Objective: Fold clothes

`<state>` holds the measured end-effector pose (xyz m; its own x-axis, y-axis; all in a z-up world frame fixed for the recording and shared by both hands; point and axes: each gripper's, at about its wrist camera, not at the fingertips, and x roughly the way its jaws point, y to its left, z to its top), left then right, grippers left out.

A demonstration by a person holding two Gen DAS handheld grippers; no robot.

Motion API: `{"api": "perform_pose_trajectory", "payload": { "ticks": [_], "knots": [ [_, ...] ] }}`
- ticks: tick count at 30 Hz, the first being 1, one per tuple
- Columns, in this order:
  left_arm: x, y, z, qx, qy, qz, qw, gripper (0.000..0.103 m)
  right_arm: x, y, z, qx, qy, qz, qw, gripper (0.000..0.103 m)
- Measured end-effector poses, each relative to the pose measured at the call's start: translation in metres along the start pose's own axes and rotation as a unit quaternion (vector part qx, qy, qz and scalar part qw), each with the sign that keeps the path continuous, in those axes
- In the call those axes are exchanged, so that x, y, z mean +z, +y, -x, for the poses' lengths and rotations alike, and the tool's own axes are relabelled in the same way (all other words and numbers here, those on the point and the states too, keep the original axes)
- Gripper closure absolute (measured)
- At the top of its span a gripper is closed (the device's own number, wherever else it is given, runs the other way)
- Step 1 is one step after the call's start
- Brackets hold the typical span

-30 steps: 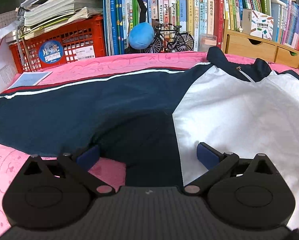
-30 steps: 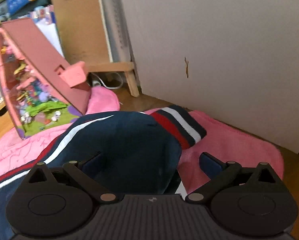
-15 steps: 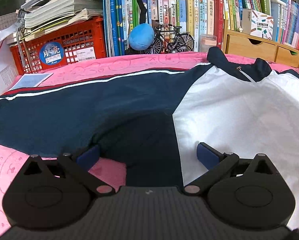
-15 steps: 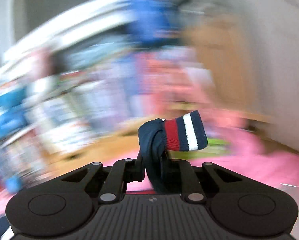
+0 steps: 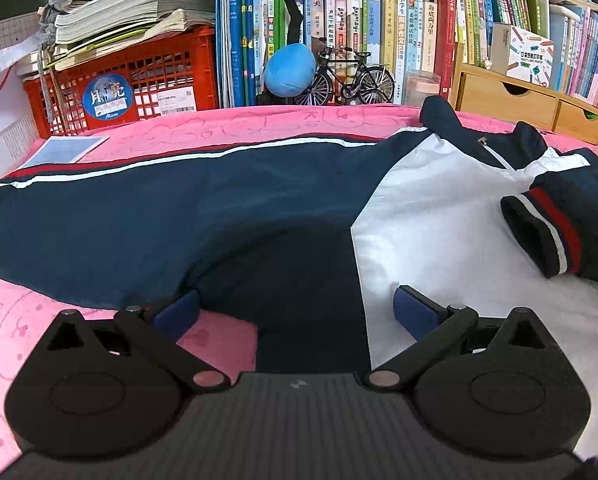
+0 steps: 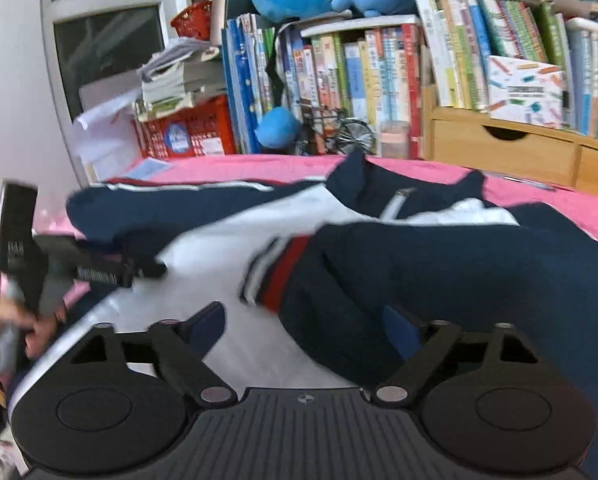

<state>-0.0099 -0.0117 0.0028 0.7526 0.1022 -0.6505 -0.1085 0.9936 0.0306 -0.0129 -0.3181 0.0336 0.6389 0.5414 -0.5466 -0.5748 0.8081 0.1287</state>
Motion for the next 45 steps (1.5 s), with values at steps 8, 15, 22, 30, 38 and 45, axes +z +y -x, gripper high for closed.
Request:
{"api": "perform_pose_trajectory", "payload": {
  "ticks": [8, 15, 22, 30, 38, 45],
  "knots": [
    [-0.001, -0.011, 0.015, -0.060, 0.018, 0.012, 0.9979, 0.000, -0.039, -0.039, 0.023, -0.090, -0.015, -0.060, 0.994, 0.002],
    [0.028, -0.038, 0.025, -0.112, 0.032, 0.106, 0.9875, 0.000, -0.043, -0.054, 0.018, -0.125, -0.005, -0.104, 0.987, 0.002],
    [0.037, -0.040, 0.053, -0.067, -0.018, 0.098, 0.9928, 0.000, -0.043, -0.062, 0.022, -0.122, -0.016, -0.134, 0.983, 0.001],
    [0.025, 0.016, 0.022, 0.100, 0.071, 0.135, 0.9832, 0.005, -0.042, -0.062, 0.021, -0.118, -0.015, -0.136, 0.984, 0.000],
    [0.047, -0.063, 0.076, -0.158, -0.018, 0.055, 0.9857, 0.000, -0.041, -0.058, 0.017, -0.127, -0.005, -0.124, 0.984, 0.000],
    [0.045, -0.108, 0.001, -0.192, 0.082, 0.148, 0.9668, 0.000, -0.041, -0.058, 0.017, -0.127, -0.002, -0.123, 0.984, 0.000]
  ]
}}
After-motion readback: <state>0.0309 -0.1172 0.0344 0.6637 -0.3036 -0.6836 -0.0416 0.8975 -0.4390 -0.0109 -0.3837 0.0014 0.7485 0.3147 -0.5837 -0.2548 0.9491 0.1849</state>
